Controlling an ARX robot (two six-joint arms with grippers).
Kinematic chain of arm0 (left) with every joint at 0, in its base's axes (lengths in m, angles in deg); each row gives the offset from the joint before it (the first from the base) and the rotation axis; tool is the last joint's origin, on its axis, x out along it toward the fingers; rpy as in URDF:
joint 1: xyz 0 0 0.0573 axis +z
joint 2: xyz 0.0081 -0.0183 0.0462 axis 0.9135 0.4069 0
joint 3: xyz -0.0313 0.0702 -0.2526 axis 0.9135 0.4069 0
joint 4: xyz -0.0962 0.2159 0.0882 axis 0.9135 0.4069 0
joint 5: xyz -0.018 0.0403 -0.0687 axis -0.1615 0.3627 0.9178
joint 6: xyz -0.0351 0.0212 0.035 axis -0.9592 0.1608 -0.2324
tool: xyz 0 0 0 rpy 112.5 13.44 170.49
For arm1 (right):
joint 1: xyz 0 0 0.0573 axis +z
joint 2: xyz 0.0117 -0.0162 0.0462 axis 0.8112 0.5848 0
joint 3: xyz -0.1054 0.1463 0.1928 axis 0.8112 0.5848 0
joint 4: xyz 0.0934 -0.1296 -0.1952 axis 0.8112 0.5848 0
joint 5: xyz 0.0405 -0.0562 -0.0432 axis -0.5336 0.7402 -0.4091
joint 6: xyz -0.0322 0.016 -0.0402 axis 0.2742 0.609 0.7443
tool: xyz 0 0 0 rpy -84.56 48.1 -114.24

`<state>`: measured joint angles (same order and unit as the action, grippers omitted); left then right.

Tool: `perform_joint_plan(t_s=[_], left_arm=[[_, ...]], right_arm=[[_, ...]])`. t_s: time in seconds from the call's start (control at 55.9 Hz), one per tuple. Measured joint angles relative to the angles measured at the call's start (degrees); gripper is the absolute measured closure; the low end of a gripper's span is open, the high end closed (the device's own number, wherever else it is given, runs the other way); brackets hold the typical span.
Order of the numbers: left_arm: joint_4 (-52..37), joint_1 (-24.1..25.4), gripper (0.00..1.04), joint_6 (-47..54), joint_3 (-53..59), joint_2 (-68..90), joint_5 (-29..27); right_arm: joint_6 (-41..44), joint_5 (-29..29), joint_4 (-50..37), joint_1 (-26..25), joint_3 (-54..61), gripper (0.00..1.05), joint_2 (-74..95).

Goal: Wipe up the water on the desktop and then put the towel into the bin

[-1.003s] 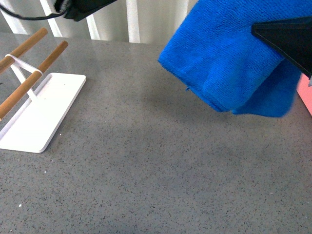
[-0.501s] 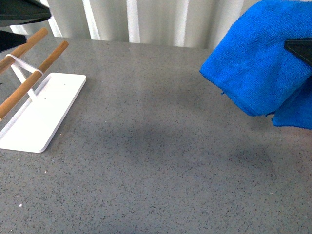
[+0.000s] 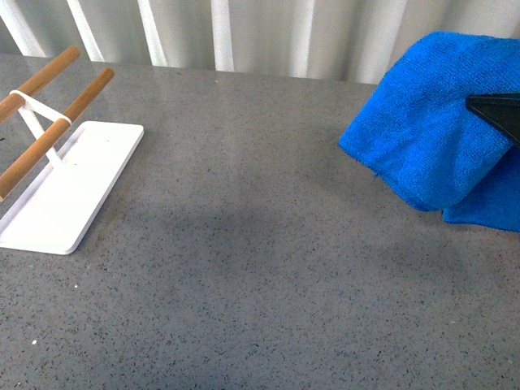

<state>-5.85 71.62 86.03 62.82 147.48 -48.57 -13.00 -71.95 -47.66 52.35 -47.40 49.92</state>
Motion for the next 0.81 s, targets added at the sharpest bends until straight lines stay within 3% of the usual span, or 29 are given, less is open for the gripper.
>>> perform_joint_plan(t_s=[0.161, 0.215, 0.304, 0.806], left_arm=[[3.65, -1.16, 1.01, 0.31, 3.13, -7.17, -1.29], [5.86, -3.26, 1.01, 0.33, 4.44, -10.36, -4.59], [8.94, -5.27, 1.01, 0.35, 5.88, -14.97, -5.29], [26.95, -5.53, 1.01, 0.35, 8.59, -36.94, -5.53]], right_arm=[[0.42, 0.85, 0.35, -0.02, 0.0, 1.01, 0.42], [0.52, 0.96, 0.57, -0.09, 0.0, 1.01, 0.59], [0.94, 0.96, 0.79, -0.28, 0.0, 1.01, 0.63], [1.66, 0.83, 0.24, -0.2, 1.31, 1.01, 0.63]])
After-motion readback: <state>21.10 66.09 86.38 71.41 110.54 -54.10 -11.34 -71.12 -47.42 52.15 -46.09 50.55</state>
